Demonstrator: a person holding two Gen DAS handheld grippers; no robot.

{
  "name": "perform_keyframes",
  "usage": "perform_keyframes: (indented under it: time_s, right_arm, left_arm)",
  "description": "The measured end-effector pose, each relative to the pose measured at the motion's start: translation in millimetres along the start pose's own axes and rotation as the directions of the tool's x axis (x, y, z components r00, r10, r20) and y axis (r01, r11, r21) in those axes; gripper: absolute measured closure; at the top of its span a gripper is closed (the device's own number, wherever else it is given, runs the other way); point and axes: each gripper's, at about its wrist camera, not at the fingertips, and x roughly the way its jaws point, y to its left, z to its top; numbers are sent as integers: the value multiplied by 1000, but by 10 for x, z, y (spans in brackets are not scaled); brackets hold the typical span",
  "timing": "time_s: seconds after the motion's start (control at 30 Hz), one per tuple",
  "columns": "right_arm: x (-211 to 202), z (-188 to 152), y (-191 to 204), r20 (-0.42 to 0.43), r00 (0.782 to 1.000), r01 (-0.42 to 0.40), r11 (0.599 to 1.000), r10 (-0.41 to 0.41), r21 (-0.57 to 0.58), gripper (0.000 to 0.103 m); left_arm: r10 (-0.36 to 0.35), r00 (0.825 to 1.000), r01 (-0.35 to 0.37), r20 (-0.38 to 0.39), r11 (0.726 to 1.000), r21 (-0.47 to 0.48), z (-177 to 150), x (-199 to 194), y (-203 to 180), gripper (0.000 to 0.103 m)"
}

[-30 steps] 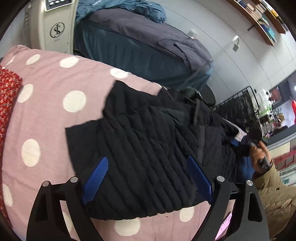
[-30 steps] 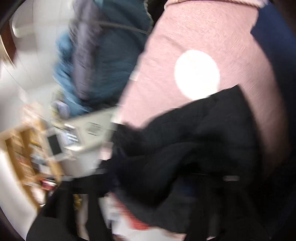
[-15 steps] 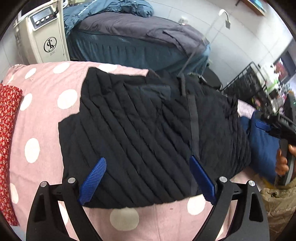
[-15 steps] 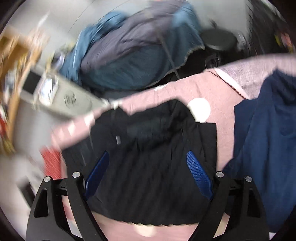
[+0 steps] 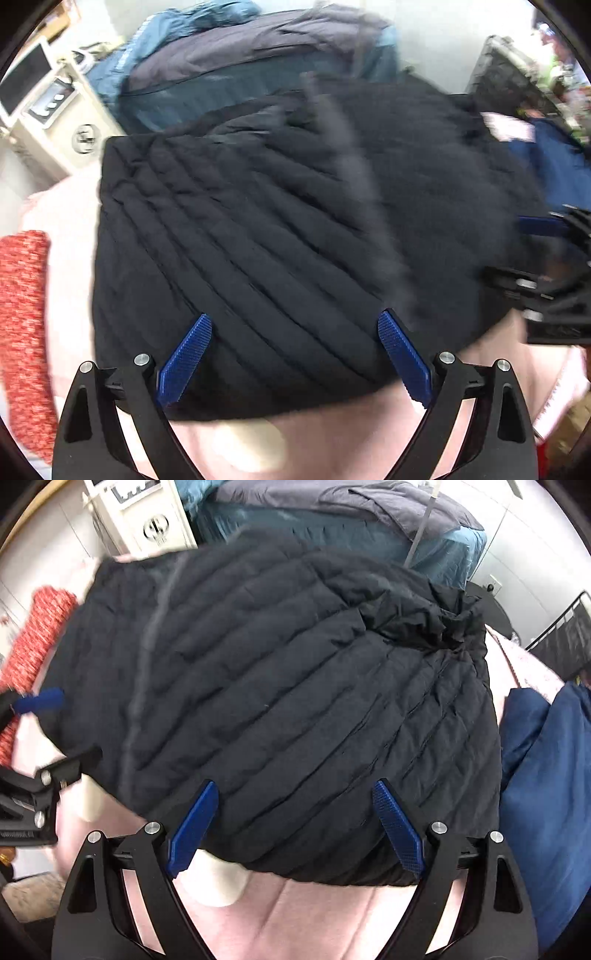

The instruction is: Fold large clothes

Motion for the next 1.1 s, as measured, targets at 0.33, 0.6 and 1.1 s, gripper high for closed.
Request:
perform_keyframes:
  time_s: [0.33,0.6,1.1]
  right_arm:
    - [410,263,-425,-95,995,-25,987,40,156,6]
    - [736,307,-488,-154,987,-22,986,48,165,4]
    - [577,168,-531,-131,988,-56,979,83,196,5]
  left_arm:
    - [-136,980,86,-148,948,-307,397,844,785,5]
    - [-171,954,90,-245,947,-309,540,1166,878,4]
    - [-185,968,133,-170,951,-278,361,879,938,6]
